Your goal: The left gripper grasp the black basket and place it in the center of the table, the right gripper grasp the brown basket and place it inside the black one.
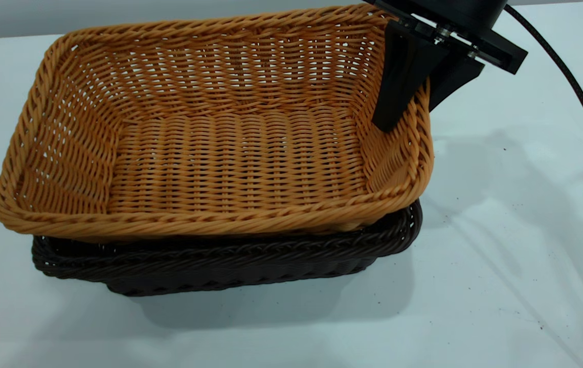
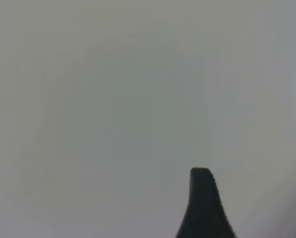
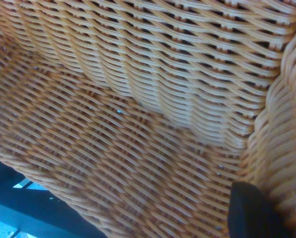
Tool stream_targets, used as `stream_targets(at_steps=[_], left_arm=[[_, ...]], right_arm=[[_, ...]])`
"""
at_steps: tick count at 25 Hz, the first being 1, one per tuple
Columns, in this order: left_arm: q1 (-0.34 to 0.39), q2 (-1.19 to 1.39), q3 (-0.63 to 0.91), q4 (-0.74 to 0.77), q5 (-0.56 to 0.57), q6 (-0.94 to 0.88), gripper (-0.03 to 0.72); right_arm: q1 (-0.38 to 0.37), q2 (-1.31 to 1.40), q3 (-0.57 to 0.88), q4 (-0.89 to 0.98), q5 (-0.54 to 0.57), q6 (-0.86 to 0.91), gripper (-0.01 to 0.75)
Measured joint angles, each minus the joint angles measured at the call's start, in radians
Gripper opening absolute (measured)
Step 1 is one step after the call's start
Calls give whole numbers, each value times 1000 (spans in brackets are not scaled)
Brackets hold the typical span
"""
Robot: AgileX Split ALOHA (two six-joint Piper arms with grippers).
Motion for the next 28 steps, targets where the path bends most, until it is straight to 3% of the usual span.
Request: stream_targets(at_steps=[4,13,21,28], left_arm=[[0,0,0,0,-1,-2,427],[0,0,0,-1,-1,-3,427],[0,0,0,-6,11,-9,427],[0,0,0,-31,89,-9,427]], right_arm=[[0,-1,0,-3,0,0,125],[1,-21,0,11,1,-30,411],[1,-122,-101,-74,3,-5,436],[1,-263,-196,-187,6,36,423]])
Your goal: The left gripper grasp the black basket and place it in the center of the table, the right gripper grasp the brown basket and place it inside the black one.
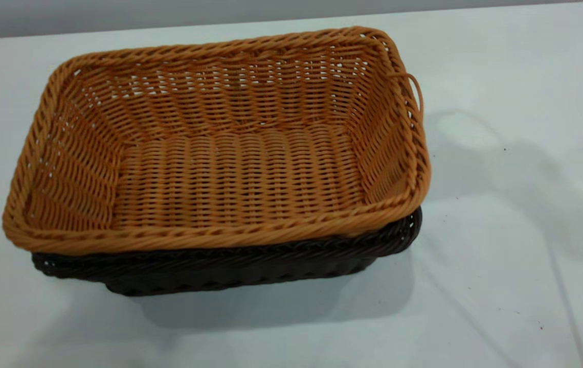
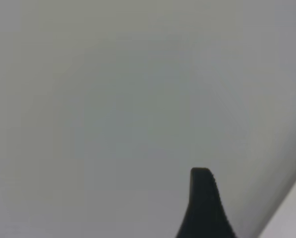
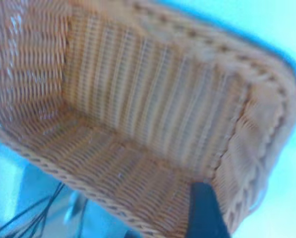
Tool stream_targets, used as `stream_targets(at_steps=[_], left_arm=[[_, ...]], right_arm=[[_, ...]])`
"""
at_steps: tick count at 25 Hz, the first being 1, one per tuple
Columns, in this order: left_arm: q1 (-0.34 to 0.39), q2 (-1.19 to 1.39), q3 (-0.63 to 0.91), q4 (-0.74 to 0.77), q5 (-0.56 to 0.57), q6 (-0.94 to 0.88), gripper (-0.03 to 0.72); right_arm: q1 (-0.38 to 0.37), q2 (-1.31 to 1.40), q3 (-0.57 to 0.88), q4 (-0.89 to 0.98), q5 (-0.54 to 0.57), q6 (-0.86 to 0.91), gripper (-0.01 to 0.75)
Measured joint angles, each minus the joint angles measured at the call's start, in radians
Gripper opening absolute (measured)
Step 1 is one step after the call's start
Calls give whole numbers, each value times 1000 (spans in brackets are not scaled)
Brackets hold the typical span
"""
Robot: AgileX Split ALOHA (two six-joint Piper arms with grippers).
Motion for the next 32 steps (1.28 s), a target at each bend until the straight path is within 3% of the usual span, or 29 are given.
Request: stream_targets(at_steps=[11,21,25,32], left_arm=[[0,-53,0,-90,242,1,384],[0,-181,0,-82,508,-169,176],[0,-182,0,-37,622,-277,106],[0,-226,0,149,799,-525,51]], right_arm=[[-1,-305,-41,-222,0,111,286],[-1,-643,-41,-404,0,152,25],[-1,-773,-41,-450,0,152,2],[-1,-1008,-21,-475,-3,180,0]])
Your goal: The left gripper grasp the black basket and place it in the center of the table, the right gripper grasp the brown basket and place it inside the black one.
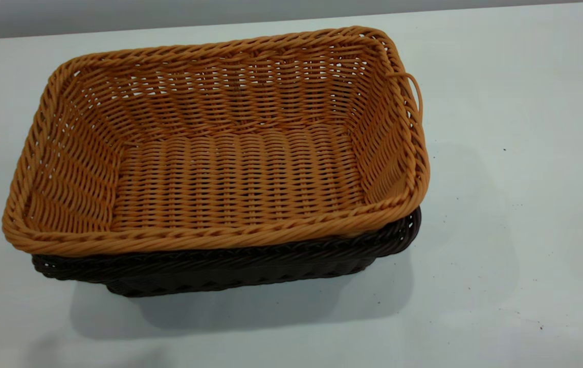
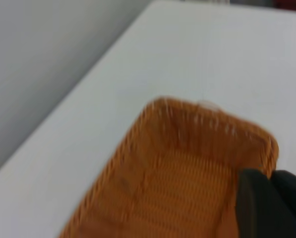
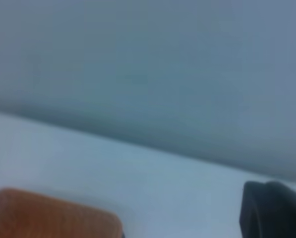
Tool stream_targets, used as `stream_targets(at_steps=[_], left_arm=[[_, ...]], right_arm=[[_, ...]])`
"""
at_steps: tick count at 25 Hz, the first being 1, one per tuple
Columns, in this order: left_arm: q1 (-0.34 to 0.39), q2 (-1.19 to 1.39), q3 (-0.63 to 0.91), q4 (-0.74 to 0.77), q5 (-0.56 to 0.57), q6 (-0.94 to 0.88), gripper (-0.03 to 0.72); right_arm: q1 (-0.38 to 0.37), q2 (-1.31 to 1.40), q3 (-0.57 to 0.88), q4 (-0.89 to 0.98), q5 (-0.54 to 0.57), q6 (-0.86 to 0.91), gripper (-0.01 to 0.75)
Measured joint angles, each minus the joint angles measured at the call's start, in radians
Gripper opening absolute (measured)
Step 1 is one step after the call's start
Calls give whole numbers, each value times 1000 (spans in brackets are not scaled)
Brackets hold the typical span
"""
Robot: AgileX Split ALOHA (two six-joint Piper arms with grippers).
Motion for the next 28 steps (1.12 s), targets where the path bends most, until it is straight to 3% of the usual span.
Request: stream_targets(at_steps=[6,17,20,28], left_arm=[[0,-132,0,145,136,-190,3],[0,-356,0,212,404,-374,-1],[0,-355,2,212,433,-373,-1],[0,-355,2,233,475,-370,-1]], right_arm=[[0,-210,134,10,-1,49,0],[0,-617,624,77,-26,39,0],[0,-712,762,91,-101,78,0],[0,-796,1035,48,-159,86,0]])
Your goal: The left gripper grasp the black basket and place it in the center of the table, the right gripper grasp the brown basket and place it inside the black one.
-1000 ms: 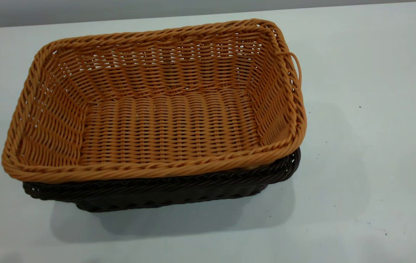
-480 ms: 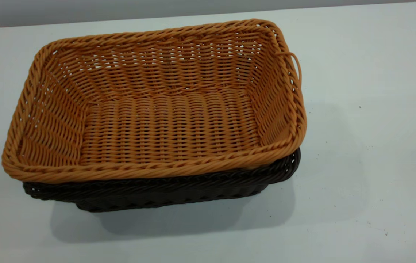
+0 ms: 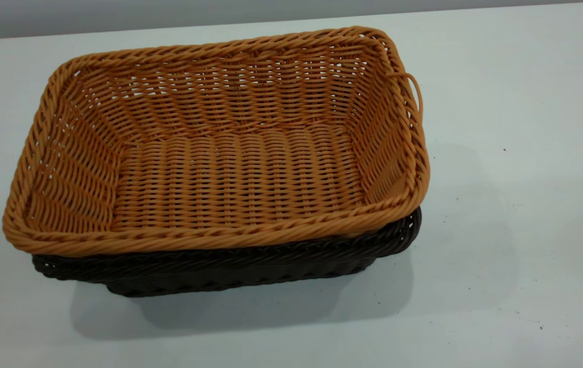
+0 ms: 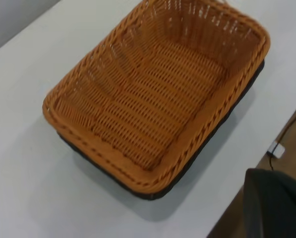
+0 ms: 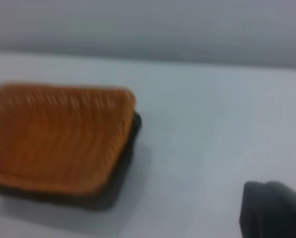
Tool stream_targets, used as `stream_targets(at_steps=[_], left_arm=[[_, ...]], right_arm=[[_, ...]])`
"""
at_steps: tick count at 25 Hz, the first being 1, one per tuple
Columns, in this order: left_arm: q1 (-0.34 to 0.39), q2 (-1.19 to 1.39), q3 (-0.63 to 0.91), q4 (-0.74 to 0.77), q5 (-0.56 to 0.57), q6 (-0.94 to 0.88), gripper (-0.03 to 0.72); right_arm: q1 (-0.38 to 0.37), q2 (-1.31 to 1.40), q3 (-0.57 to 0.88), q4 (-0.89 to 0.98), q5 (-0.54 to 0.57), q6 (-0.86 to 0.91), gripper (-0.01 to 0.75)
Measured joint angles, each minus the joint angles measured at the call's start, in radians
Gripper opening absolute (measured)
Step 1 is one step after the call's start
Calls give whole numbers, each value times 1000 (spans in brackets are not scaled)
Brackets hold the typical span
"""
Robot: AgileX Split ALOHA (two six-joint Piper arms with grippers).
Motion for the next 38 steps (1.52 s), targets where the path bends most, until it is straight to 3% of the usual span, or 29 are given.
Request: stream_targets(at_steps=[9,21,31,38], left_arm=[[0,0,9,59,104,-28,-1],[0,-90,244,3,18,-99,-1],[0,-310,271,-15,-34,-110,-1],[0,-322,271,-7,-35,-122,-1]], right_arm=[[0,2,94,-2,-13,-8,0],[0,2,92,22,-11,-8,0],[0,2,92,22,-9,-8,0],[0,2,92,22,-9,-8,0]])
